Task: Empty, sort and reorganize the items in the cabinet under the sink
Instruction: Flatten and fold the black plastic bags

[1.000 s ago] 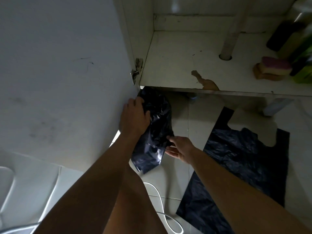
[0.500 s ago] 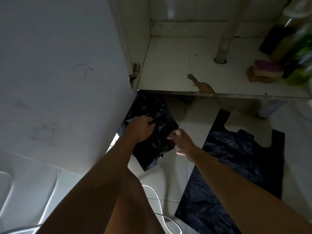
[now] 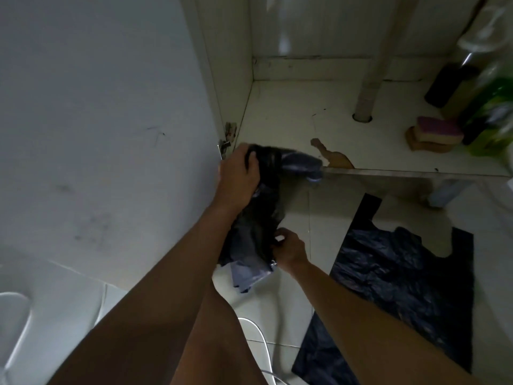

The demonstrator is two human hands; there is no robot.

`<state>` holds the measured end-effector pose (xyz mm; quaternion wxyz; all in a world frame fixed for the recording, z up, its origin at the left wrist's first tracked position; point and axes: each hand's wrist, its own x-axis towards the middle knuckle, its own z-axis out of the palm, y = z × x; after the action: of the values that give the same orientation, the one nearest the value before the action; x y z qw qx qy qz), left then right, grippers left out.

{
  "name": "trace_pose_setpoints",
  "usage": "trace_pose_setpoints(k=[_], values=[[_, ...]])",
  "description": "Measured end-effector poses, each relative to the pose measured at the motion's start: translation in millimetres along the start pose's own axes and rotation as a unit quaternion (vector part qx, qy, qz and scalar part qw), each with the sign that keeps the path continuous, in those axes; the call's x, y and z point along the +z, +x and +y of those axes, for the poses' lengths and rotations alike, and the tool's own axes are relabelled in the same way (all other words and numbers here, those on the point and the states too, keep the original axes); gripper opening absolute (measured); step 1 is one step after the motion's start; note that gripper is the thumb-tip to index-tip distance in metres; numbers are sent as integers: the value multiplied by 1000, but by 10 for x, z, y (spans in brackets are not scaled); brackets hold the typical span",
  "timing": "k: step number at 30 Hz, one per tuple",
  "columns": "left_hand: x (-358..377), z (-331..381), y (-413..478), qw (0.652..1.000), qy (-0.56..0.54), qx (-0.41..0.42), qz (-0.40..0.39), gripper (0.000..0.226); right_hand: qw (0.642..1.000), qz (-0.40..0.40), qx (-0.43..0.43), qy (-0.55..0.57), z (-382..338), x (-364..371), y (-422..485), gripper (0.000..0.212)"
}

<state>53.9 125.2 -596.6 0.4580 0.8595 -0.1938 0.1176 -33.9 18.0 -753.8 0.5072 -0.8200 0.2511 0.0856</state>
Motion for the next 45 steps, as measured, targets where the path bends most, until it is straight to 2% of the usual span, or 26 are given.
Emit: trace_pose_setpoints(k=[4,7,10,12,13,16,18,19,21,23,25,27,29,30,32,33,34,35,36,38,39,41,45], values=[[-75,466,330,998,-32,36,43,26,991,-38,-55,-116,16,132,-57,36],[-136,842,554,993,-87,66,53,26,964,-136,-89,-209,-30,95,-106,46],[-204,1106,705,992,-86,86,21,19,924,-257,-76,-273,5,-93,-159,60],[-239,1205,787,994,-61,83,-28,17,888,-290,-52,-353,87,-298,-103,55],[-248,1227,824,995,-52,76,-45,17,882,-279,-43,-378,131,-422,-57,51],[-228,1382,940,995,-8,65,-73,23,933,-156,-34,-321,66,-1032,39,48],[-167,1490,1000,988,39,57,-137,21,979,-36,-78,-185,-91,-1516,65,60],[-124,1541,1022,981,59,54,-179,23,988,30,-121,-90,-215,-1761,39,70],[-25,1662,1065,961,93,56,-254,23,970,119,-206,46,-502,-2206,-81,89],[93,1797,1074,948,108,58,-295,19,952,157,-256,58,-728,-2554,-253,99],[208,1919,1055,942,107,60,-314,21,931,187,-312,29,-843,-2801,-391,81],[306,2021,1037,937,110,52,-326,24,901,234,-366,11,-873,-2989,-452,46],[358,2145,1010,926,137,48,-348,21,882,294,-369,10,-902,-3155,-531,19],[357,2219,994,920,134,47,-365,32,878,314,-360,15,-923,-3246,-580,12],[356,2415,926,898,37,-30,-438,71,875,344,-339,20,-976,-3451,-692,8],[380,2481,907,880,18,-47,-472,78,879,355,-317,19,-1004,-3550,-740,6],[432,2551,872,862,45,-19,-504,77,882,369,-291,18,-1005,-3666,-771,10],[503,2565,851,858,103,13,-503,72,883,381,-274,10,-1015,-3757,-802,18],[586,2565,879,867,163,44,-469,65,885,389,-256,4,-1012,-3853,-824,24],[696,2565,982,897,242,85,-361,46,882,406,-238,-7,-952,-4064,-918,28],[722,2545,1050,906,259,99,-320,39,880,414,-232,-15,-913,-4163,-980,26],[761,2581,1149,903,283,131,-294,35,875,439,-204,-29,-769,-4395,-1116,25],[777,2712,1262,929,239,155,-236,34,884,447,-137,-26,-470,-4762,-1326,33]])
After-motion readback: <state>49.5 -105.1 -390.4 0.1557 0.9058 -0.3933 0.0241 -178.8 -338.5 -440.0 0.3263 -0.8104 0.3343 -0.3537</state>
